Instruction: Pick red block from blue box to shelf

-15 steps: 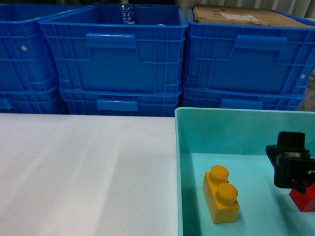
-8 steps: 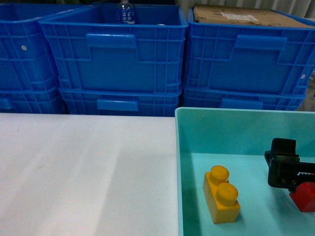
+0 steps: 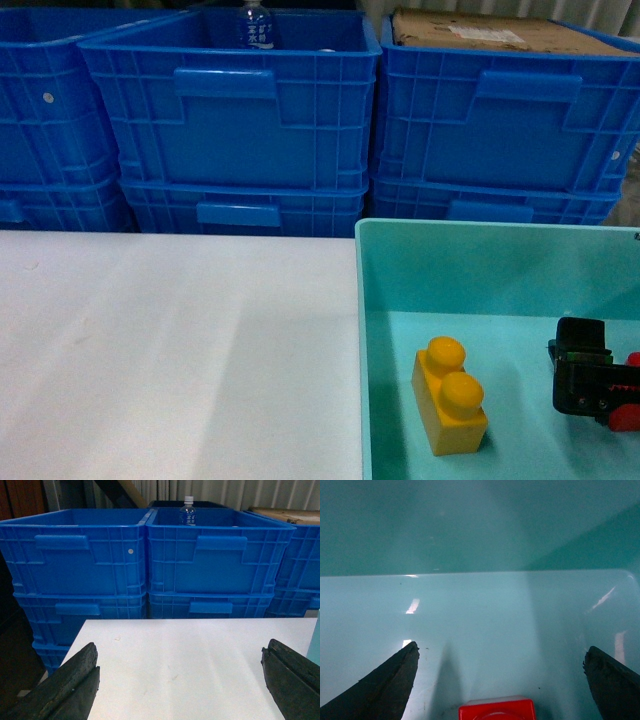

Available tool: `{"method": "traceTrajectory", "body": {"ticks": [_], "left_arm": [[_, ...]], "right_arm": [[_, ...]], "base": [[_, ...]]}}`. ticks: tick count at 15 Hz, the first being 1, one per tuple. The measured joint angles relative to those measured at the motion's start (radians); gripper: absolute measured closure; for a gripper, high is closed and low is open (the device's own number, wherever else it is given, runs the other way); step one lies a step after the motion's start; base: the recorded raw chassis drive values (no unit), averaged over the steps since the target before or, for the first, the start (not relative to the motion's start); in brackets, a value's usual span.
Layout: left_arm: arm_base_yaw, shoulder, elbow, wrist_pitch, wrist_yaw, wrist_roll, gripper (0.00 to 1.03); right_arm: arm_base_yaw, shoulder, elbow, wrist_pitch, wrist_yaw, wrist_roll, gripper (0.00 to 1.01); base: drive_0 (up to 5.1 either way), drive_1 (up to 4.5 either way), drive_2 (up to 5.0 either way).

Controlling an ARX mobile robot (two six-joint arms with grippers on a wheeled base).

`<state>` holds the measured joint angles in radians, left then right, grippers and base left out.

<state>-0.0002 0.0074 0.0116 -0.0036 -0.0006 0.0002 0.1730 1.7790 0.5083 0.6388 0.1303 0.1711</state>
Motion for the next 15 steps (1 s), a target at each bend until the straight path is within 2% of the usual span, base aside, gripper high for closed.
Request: {"method": "traceTrajectory", "body": {"ticks": [5,8,10,12,15], "left_arm": [[0.000,0.000,0.000,0.000,0.000,0.000,0.05],[0.000,0.000,0.000,0.000,0.000,0.000,0.05],[0.000,0.000,0.000,0.000,0.000,0.000,0.05],[0.000,0.000,0.000,0.000,0.000,0.000,0.05],[0.000,0.000,0.000,0.000,0.000,0.000,0.05]], "right_arm": [[0.037,0.040,0.053,-0.018,0.030,0.000,0.03],[0.043,0.050,0.078,-0.037,0.036,0.002,0.06],[0.050,0.050,0.078,-0.052,0.049,0.005,0.22],[0.050,0.050,0.078,-0.054,0.054,0.009,0.08],[0.050,0.054,0.069,-0.039,0.061,0.014,0.08]], "base": [[0.0,0.00,0.0],[0.0,0.00,0.0],[0.0,0.00,0.0],[0.0,0.00,0.0],[0.0,0.00,0.0]]}}
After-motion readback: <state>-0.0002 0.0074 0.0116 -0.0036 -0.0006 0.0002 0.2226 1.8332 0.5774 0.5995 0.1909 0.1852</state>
